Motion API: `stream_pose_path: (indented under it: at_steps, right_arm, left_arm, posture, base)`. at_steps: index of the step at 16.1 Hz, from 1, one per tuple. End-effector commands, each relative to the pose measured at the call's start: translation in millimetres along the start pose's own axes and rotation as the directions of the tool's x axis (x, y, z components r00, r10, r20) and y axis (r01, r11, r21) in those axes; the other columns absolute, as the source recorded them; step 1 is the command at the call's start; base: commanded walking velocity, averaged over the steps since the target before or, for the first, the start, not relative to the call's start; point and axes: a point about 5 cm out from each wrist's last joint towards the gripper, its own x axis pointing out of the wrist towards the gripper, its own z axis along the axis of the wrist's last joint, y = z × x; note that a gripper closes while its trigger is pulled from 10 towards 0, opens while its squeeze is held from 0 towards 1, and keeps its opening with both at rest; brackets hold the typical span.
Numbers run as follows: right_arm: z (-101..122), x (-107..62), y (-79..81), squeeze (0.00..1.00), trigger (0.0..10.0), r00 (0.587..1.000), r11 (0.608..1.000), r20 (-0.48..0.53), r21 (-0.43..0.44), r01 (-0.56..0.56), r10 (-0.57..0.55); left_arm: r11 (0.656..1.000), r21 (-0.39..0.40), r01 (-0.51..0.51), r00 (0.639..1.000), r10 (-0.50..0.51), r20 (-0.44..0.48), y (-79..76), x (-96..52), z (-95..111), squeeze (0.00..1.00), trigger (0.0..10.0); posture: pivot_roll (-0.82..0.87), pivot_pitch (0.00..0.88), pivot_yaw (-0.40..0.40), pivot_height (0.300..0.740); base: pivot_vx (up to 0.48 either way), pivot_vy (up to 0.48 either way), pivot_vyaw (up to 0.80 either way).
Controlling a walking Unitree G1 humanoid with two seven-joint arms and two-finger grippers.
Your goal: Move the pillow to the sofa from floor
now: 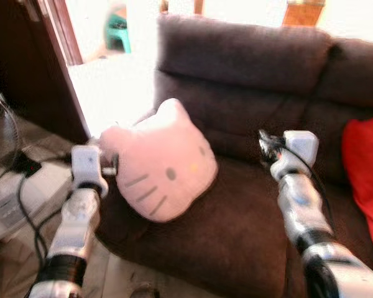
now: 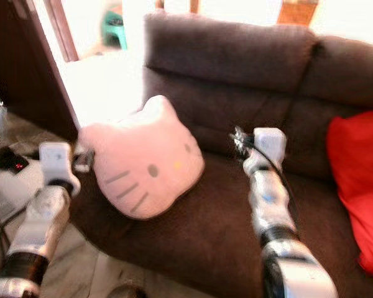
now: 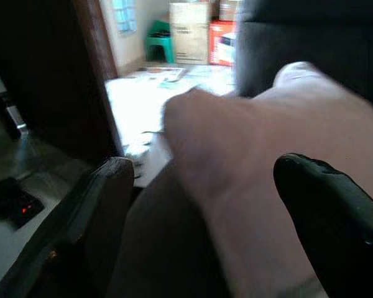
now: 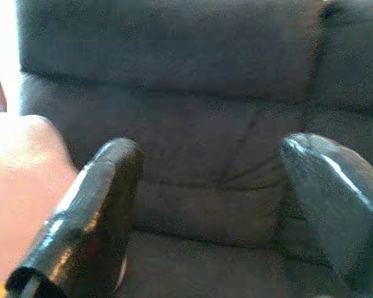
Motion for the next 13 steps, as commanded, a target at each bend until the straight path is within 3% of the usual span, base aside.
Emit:
stream_pose_path:
  at_steps: [1, 4, 5, 7, 8, 10, 11, 13]
  right_arm:
    - [-12, -4.6, 4.2, 0.0, 10.0, 0.998, 1.0, -0.055, -0.016, -0.011, 0.01]
    - [-58, -31.4, -4.7, 0.0, 10.0, 0.97, 1.0, -0.241, -0.028, 0.013, -0.019]
    - [-80, -47.3, -5.7, 0.0, 10.0, 0.941, 1.0, -0.337, -0.017, 0.012, -0.017]
    - [-102, -65.9, -4.4, 0.0, 10.0, 0.901, 1.0, -0.434, 0.012, 0.006, 0.0]
    - [-118, -81.2, -3.1, 0.0, 10.0, 0.862, 1.0, -0.507, 0.003, -0.014, 0.014]
    - [-132, -96.6, -2.5, 0.0, 10.0, 0.815, 1.0, -0.579, 0.009, -0.022, 0.023]
    - [-142, -108.0, 1.5, 0.0, 10.0, 0.783, 0.999, -0.62, 0.04, -0.035, 0.052]
    - [-153, -122.7, 6.3, 0.0, 10.0, 0.734, 0.997, -0.675, 0.037, -0.064, 0.072]
  left_arm:
    - [1.0, 0.018, -0.003, 0.999, 0.004, -0.049, 3.1, -4.2, -14, 0.0, 10.0]
    - [1.0, 0.009, -0.014, 0.989, 0.015, -0.149, 6.7, -18.9, -48, 0.0, 10.0]
    - [1.0, 0.011, -0.017, 0.975, 0.019, -0.219, 9.0, -27.9, -68, 0.0, 10.0]
    - [1.0, 0.02, -0.011, 0.947, 0.017, -0.32, 10.2, -41.7, -94, 0.0, 10.0]
    - [1.0, 0.008, -0.027, 0.914, 0.028, -0.405, 11.0, -54.6, -113, 0.0, 10.0]
    - [1.0, 0.011, -0.027, 0.873, 0.029, -0.487, 10.0, -68.4, -131, 0.0, 10.0]
    - [0.999, 0.004, -0.049, 0.825, 0.043, -0.563, 10.9, -81.0, -146, 0.0, 10.0]
    - [0.998, 0.025, -0.06, 0.777, 0.062, -0.626, 13.7, -94.9, -160, 0.0, 10.0]
  posture:
    - [0.18, 0.0, -0.034, 0.704]
    - [0.18, 0.0, -0.033, 0.704]
    - [0.18, 0.0, -0.03, 0.704]
    - [0.15, 0.0, -0.025, 0.704]
    - [0.14, 0.0, -0.022, 0.704]
    - [0.14, 0.0, -0.018, 0.704]
    - [0.15, 0.0, -0.026, 0.704]
    - [0.15, 0.0, -0.034, 0.704]
  base:
    - [0.0, 0.0, 0.0]
    - [0.0, 0.0, 0.0]
    - [0.0, 0.0, 0.0]
    - [0.0, 0.0, 0.0]
    - [0.0, 0.0, 0.0]
    - [0.0, 0.0, 0.0]
    - [0.0, 0.0, 0.0]
    - [0.0, 0.0, 0.0]
